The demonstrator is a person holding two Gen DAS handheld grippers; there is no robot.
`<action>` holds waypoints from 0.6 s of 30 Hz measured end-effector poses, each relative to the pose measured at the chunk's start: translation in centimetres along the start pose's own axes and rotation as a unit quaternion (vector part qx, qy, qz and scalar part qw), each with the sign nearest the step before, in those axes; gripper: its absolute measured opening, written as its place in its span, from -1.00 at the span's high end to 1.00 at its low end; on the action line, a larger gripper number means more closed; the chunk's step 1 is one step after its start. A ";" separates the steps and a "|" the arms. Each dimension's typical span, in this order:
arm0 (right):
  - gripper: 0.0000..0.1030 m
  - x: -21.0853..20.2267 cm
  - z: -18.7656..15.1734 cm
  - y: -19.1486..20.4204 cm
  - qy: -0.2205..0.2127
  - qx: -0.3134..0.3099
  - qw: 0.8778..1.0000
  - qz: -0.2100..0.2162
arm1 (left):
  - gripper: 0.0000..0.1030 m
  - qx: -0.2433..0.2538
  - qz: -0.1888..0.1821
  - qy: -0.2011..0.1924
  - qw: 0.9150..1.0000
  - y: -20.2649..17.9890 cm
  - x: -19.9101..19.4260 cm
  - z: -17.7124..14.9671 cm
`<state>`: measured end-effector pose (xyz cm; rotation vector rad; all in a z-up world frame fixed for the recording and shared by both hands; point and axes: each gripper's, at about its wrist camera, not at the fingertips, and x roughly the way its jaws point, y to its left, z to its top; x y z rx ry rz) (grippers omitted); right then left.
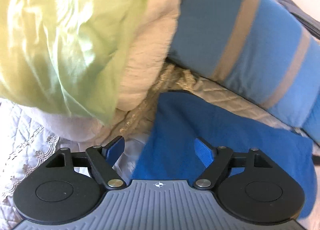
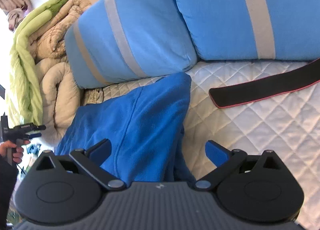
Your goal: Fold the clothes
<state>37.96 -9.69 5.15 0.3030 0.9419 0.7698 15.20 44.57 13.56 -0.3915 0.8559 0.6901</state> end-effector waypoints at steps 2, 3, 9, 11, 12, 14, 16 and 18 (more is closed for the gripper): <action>-1.00 -1.9 -0.2 0.5 -0.004 -0.012 1.000 -0.002 | -0.53 0.013 -0.017 -0.008 1.000 -0.7 -2.1 -1.0; -1.00 -2.9 -0.3 0.7 -0.006 -0.016 1.000 -0.003 | -0.55 0.019 -0.025 -0.012 0.999 -1.4 -3.3 -1.4; -1.00 -9.8 -0.9 1.0 -0.008 0.006 1.000 0.016 | -0.59 0.043 -0.058 -0.035 0.997 -5.5 -9.7 -3.7; -1.00 -12.1 -1.3 1.5 -0.010 0.002 1.000 0.014 | -0.72 0.054 -0.057 -0.053 0.995 -6.8 -12.3 -4.8; -1.00 -13.2 -1.5 1.8 -0.011 -0.004 1.000 0.010 | -0.74 0.062 -0.056 -0.060 0.995 -7.4 -13.4 -5.5; -1.00 -15.5 -2.2 2.8 -0.012 -0.022 1.000 -0.003 | -0.78 0.078 -0.052 -0.075 0.993 -8.8 -15.5 -6.9; -1.00 -17.3 -3.1 4.0 -0.009 -0.047 0.998 -0.028 | -0.84 0.090 -0.046 -0.095 0.990 -9.8 -17.5 -8.7; -1.00 -18.9 -4.4 5.2 -0.006 -0.069 0.996 -0.053 | -0.87 0.102 -0.051 -0.110 0.987 -11.0 -18.6 -10.7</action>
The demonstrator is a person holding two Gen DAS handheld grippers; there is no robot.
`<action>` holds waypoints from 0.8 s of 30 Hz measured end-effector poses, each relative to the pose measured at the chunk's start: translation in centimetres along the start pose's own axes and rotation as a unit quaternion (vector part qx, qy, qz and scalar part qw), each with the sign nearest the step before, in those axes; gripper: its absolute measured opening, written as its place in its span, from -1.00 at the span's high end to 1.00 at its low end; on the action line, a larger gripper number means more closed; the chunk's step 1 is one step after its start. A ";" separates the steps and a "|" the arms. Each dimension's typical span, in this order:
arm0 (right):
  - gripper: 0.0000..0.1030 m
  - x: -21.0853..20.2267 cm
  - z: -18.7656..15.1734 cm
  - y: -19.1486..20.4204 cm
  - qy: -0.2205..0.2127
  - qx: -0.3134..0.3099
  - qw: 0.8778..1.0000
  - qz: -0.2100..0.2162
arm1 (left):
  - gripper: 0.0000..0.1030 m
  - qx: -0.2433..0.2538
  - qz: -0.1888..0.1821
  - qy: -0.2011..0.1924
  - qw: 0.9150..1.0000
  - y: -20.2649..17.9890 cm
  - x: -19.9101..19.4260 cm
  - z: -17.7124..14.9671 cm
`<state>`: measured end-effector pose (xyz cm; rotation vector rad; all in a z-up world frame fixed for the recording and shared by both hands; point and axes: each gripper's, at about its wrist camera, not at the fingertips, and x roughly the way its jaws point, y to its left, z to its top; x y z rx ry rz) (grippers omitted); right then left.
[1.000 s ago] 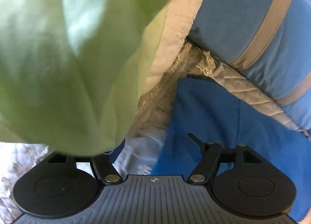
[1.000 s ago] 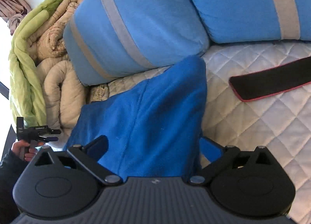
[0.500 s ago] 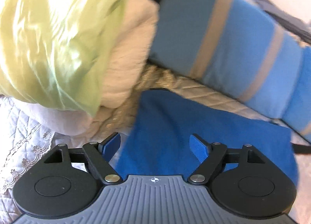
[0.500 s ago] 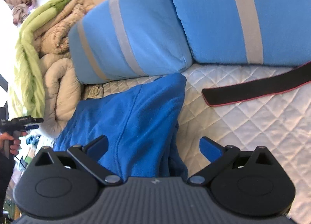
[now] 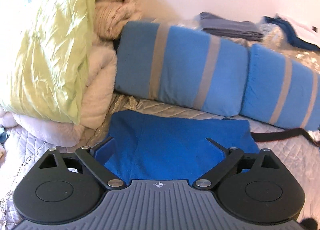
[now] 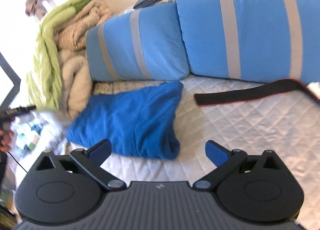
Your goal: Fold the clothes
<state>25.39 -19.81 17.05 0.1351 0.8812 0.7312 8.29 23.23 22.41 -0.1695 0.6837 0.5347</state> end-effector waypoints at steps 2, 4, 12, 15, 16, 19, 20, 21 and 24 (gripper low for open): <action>-1.00 -1.2 -1.4 0.9 0.001 -0.018 1.000 -0.019 | -0.91 0.012 -0.013 -0.006 1.000 -1.7 -0.8 -1.8; -1.00 -1.9 -3.2 1.9 -0.004 -0.041 0.998 -0.043 | -0.96 0.025 -0.022 -0.003 0.999 -3.4 -0.9 -3.9; -1.00 -0.8 -10.8 3.6 -0.026 -0.112 0.985 -0.125 | -0.98 0.046 -0.029 -0.012 0.998 -9.4 0.9 -11.9; -1.00 1.4 -13.3 2.9 -0.023 -0.105 0.985 -0.138 | -0.98 0.048 -0.030 -0.023 0.998 -11.8 2.4 -15.1; -1.00 2.2 -14.1 2.6 -0.022 -0.102 0.984 -0.143 | -0.98 0.049 -0.030 -0.026 0.998 -12.8 3.1 -16.3; -1.00 5.4 -16.8 1.3 -0.027 -0.079 0.982 -0.170 | -0.98 0.037 -0.041 -0.009 0.998 -15.2 5.7 -19.5; -1.00 6.6 -17.7 0.8 -0.033 -0.075 0.980 -0.180 | -0.98 0.032 -0.045 -0.001 0.998 -15.9 6.6 -20.6; -1.00 7.7 -18.6 0.4 -0.039 -0.070 0.979 -0.190 | -0.98 0.032 -0.047 0.006 0.998 -16.7 7.5 -21.6; -1.00 10.8 -20.8 -0.9 -0.054 -0.046 0.974 -0.214 | -0.98 0.058 -0.029 -0.006 0.998 -18.8 9.8 -24.6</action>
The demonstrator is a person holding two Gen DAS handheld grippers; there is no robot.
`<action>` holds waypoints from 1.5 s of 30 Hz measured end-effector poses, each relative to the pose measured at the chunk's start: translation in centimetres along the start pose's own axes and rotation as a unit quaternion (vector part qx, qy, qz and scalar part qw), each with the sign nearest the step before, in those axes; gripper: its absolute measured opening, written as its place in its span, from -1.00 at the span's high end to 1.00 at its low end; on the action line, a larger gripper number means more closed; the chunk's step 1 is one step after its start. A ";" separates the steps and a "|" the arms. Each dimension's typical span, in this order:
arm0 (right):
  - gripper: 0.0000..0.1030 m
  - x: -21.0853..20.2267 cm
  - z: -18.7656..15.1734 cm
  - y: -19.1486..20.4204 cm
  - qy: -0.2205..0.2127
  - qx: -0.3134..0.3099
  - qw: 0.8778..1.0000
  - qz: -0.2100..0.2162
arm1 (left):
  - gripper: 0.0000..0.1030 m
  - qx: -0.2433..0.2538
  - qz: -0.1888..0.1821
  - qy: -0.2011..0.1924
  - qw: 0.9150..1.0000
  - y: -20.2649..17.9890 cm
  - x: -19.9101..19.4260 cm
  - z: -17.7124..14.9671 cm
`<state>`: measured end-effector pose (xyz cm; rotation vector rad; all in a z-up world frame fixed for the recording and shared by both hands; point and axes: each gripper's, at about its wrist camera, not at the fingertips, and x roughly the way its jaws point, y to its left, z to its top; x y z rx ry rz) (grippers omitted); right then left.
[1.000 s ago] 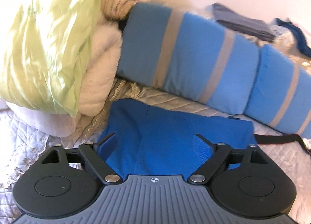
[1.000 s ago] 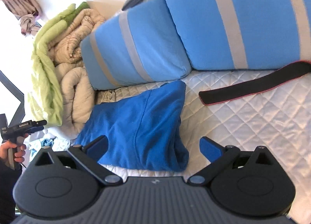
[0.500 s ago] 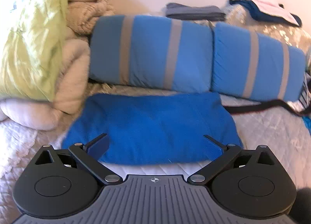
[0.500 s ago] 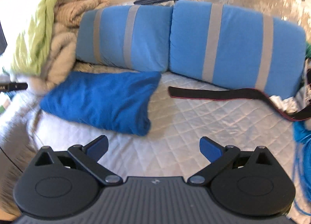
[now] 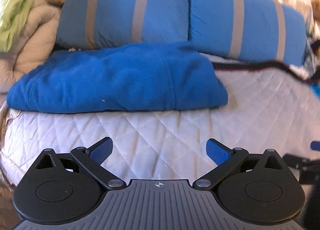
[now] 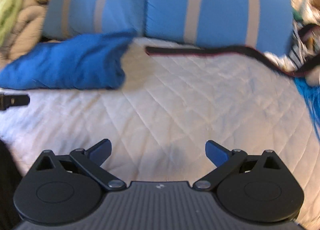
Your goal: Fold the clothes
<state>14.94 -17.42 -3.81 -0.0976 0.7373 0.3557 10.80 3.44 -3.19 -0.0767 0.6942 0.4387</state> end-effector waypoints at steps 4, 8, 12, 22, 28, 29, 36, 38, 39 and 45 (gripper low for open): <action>-1.00 2.7 -2.3 0.4 -0.021 0.034 0.999 -0.032 | -0.99 -0.003 0.018 0.021 1.000 -1.2 3.3 -2.3; -1.00 3.3 -3.4 1.8 -0.062 0.014 0.996 -0.062 | -1.00 -0.017 0.028 -0.016 0.999 -1.4 3.6 -3.9; -1.00 3.5 -3.6 1.1 -0.069 0.027 0.996 -0.048 | -1.00 -0.021 0.017 -0.047 0.999 -0.8 3.3 -4.9; -1.00 3.7 -3.8 1.7 -0.073 0.021 0.995 -0.063 | -1.00 -0.029 0.027 -0.048 0.998 -1.4 3.3 -4.8; -1.00 3.8 -3.8 1.7 -0.073 0.021 0.995 -0.064 | -1.00 -0.027 0.032 -0.054 0.998 -1.6 3.3 -5.0; -1.00 3.8 -3.8 1.7 -0.073 0.021 0.995 -0.064 | -1.00 -0.027 0.033 -0.055 0.998 -1.6 3.3 -5.1; -1.00 3.8 -3.8 1.7 -0.073 0.021 0.995 -0.063 | -1.00 -0.030 0.035 -0.055 0.997 -1.6 3.2 -5.1; -1.00 3.8 -3.9 1.7 -0.073 0.021 0.995 -0.063 | -1.00 -0.030 0.035 -0.055 0.997 -1.6 3.2 -5.1; -1.00 3.8 -3.8 1.7 -0.073 0.021 0.995 -0.063 | -1.00 -0.030 0.036 -0.055 0.997 -1.6 3.2 -5.1; -1.00 3.8 -3.8 1.7 -0.074 0.020 0.995 -0.063 | -1.00 -0.030 0.035 -0.055 0.997 -1.5 3.2 -5.1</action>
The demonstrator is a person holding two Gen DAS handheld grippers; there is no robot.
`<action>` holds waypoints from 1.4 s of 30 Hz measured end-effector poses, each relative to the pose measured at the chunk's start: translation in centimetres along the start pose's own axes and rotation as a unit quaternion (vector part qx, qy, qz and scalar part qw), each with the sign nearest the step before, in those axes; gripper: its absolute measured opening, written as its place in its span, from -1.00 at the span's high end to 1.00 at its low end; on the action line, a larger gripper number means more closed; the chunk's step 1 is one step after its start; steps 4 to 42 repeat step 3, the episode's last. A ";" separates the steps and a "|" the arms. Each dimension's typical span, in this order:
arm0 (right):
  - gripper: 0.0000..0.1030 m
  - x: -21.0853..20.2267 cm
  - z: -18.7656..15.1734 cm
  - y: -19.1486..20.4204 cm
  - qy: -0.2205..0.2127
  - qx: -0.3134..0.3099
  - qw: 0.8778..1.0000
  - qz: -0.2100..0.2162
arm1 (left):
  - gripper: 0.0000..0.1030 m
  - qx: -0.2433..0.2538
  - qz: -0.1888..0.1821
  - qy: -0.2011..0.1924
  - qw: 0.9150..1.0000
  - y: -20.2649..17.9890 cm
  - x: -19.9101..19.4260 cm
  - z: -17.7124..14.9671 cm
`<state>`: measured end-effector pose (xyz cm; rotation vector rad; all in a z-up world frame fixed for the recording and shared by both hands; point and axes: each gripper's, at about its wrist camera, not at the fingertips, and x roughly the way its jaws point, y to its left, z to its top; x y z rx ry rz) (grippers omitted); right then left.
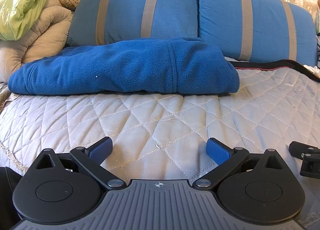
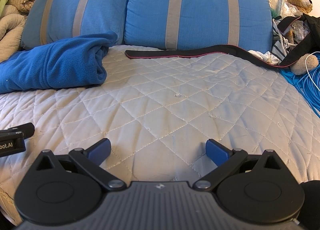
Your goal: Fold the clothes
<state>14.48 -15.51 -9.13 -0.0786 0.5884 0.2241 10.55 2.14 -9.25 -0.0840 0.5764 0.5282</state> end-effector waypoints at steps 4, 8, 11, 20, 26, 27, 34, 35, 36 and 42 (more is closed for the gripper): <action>-1.00 0.0 0.0 0.0 0.000 0.000 1.000 0.000 | -1.00 0.000 0.001 0.001 1.000 0.0 0.0 0.0; -1.00 0.0 0.0 0.0 0.000 0.000 1.000 0.000 | -1.00 0.000 0.001 0.001 1.000 0.0 0.0 0.0; -1.00 0.0 0.0 0.0 0.000 0.000 1.000 0.000 | -1.00 0.000 0.001 0.001 1.000 0.0 0.0 0.0; -1.00 0.0 0.0 0.0 0.000 0.000 1.000 0.000 | -1.00 0.000 0.001 0.001 1.000 0.0 0.0 0.0; -1.00 0.0 0.0 0.0 0.000 0.000 1.000 0.000 | -1.00 0.000 0.001 0.001 1.000 0.0 0.0 0.0; -1.00 0.0 0.0 0.0 0.000 0.000 1.000 0.000 | -1.00 0.000 0.001 0.001 1.000 0.0 0.0 0.0; -1.00 0.0 0.0 0.0 0.000 0.000 1.000 0.000 | -1.00 0.000 0.001 0.001 1.000 0.0 0.0 0.0; -1.00 0.0 0.0 0.0 0.000 0.000 1.000 0.000 | -1.00 0.000 0.001 0.001 1.000 0.0 0.0 0.0; -1.00 0.0 0.0 0.0 0.000 0.000 1.000 0.000 | -1.00 0.000 0.001 0.001 1.000 0.0 0.0 0.0; -1.00 0.0 0.0 0.0 0.000 0.000 1.000 0.000 | -1.00 0.000 0.001 0.001 1.000 0.0 0.0 0.0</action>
